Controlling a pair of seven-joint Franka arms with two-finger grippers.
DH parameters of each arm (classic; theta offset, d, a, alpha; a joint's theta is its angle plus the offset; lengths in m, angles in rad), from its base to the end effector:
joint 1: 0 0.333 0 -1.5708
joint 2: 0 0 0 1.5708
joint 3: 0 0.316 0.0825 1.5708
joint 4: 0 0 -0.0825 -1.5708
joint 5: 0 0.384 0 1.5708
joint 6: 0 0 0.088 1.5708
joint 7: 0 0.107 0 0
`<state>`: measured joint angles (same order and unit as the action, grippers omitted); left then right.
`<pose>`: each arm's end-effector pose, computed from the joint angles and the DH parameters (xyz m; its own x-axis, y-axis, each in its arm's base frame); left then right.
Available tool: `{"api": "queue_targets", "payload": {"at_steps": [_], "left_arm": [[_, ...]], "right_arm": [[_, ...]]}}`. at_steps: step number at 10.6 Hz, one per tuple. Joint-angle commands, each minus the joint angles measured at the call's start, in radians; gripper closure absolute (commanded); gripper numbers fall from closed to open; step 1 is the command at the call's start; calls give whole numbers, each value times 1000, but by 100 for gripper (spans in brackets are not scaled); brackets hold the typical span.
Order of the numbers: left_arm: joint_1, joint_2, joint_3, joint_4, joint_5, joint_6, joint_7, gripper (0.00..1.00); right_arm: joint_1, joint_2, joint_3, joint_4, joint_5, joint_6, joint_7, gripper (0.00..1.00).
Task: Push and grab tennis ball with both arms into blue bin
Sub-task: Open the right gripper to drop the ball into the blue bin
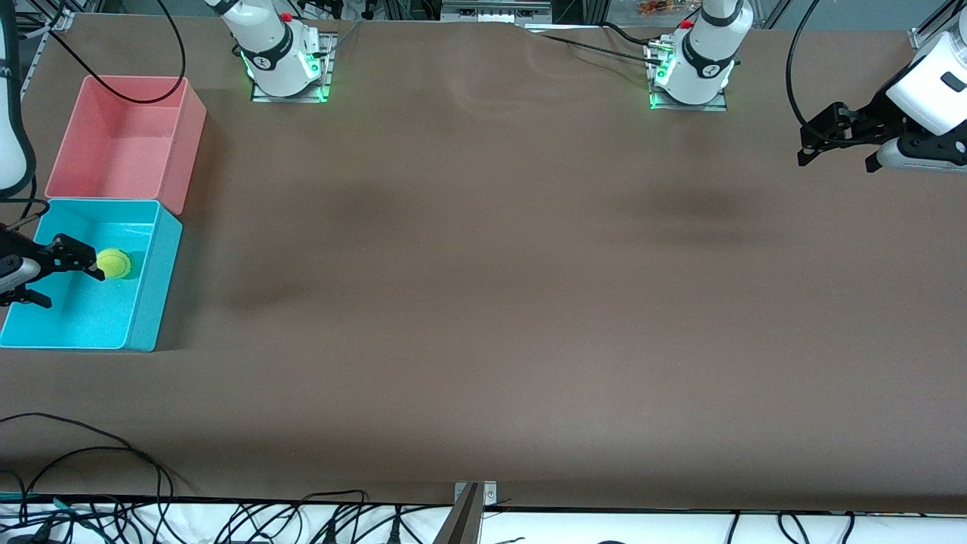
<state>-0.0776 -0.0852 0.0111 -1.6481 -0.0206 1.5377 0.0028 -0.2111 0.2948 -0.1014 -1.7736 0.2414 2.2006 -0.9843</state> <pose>0.5226 -0.0368 0.6312 0.9972 -0.0700 -0.0251 -0.0694 -0.9974 0.0216 0.6219 -0.1869 0.4077 0.8324 0.5091 0.2189 0.5215 -0.8533 0.0014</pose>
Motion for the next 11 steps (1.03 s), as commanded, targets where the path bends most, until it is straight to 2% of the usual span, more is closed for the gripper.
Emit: {"api": "queue_targets", "payload": {"at_steps": [1, 4, 6, 8, 9, 11], "left_arm": [[1, 10, 1, 25, -7, -13, -9, 0], [1, 10, 4, 25, -7, -14, -9, 0], [2, 10, 4, 25, -7, -14, -9, 0], [2, 10, 4, 25, -7, -14, -9, 0], [2, 10, 4, 25, -7, -14, -9, 0], [4, 10, 4, 25, -7, -14, -9, 0]], "right_arm": [[27, -127, 63, -38, -124, -53, 268, 0], [29, -222, 138, -26, -198, -159, 524, 0], [29, -291, 173, -24, -192, -255, 619, 0], [30, -298, 210, 40, -194, -324, 731, 0], [41, -292, 209, 77, -197, -391, 774, 0], [62, -292, 201, 123, -200, -427, 785, 0]]}}
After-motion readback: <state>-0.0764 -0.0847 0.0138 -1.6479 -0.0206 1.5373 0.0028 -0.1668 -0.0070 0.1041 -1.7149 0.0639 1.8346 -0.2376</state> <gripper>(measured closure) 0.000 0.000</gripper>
